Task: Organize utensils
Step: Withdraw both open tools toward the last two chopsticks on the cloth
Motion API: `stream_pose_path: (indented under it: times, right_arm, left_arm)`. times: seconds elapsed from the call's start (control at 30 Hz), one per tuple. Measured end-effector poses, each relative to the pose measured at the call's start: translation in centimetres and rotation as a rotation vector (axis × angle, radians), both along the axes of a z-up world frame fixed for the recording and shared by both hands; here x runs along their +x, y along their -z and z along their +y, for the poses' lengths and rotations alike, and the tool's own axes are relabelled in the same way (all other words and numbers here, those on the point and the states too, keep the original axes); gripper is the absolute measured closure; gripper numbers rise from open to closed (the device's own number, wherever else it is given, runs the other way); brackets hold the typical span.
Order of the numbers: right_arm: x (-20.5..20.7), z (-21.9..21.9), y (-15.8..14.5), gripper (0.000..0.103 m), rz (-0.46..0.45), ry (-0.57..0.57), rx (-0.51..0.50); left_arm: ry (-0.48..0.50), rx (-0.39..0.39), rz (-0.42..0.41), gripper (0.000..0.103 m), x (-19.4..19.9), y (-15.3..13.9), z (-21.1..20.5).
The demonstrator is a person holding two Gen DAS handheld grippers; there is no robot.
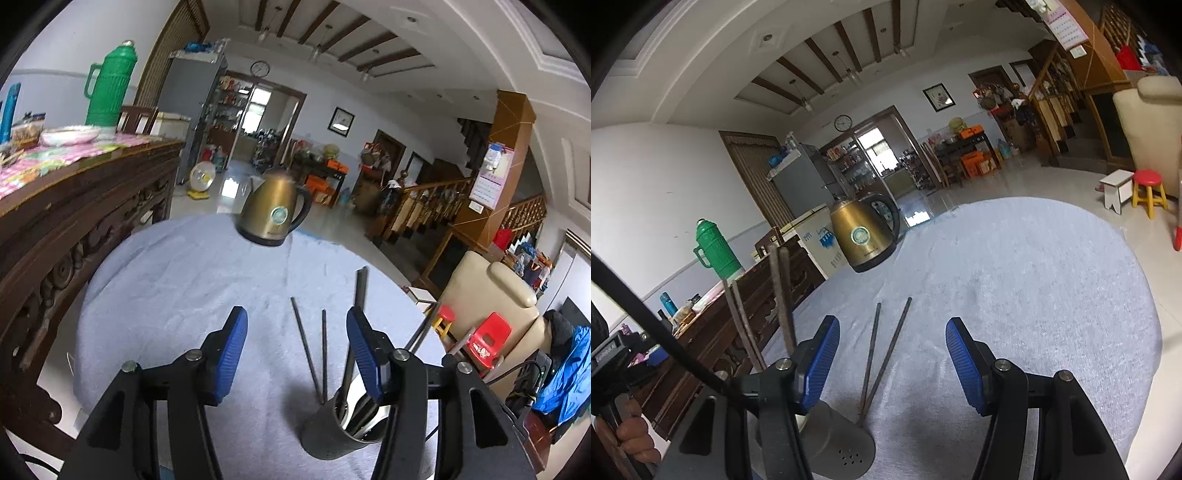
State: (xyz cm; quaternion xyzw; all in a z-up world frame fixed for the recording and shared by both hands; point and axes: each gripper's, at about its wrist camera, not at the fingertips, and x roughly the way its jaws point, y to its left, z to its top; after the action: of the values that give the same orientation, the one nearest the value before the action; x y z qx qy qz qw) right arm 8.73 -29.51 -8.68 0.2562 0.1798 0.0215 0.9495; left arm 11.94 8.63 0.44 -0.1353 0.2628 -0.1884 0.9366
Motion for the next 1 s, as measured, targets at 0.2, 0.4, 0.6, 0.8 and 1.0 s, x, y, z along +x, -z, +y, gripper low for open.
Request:
stream_pose_path:
  times: [0.2, 0.4, 0.6, 0.8, 1.0]
  right_arm:
    - [0.8, -1.5, 1.4, 0.040, 0.072, 0.020, 0.060]
    - [1.5, -1.7, 2.4, 0.040, 0.120, 0.021, 0.087]
    - [1.5, -1.6, 2.4, 0.040, 0.121, 0.023, 0.084]
    - [1.5, -1.5, 2.4, 0.040, 0.129, 0.022, 0.085]
    - [1.8, -1.2, 2.4, 0.040, 0.138, 0.014, 0.080]
  left_arm:
    - [-0.021, 0.008, 0.068, 0.046, 1.2, 1.8, 0.7]
    - [-0.081, 0.130, 0.108, 0.046, 2.0, 2.9, 0.3]
    - [-0.150, 0.234, 0.137, 0.044, 2.5, 3.8, 0.1]
    - [-0.195, 0.296, 0.142, 0.044, 2.6, 3.9, 0.2]
    - [-0.213, 0.325, 0.145, 0.043, 2.8, 4.1, 0.5]
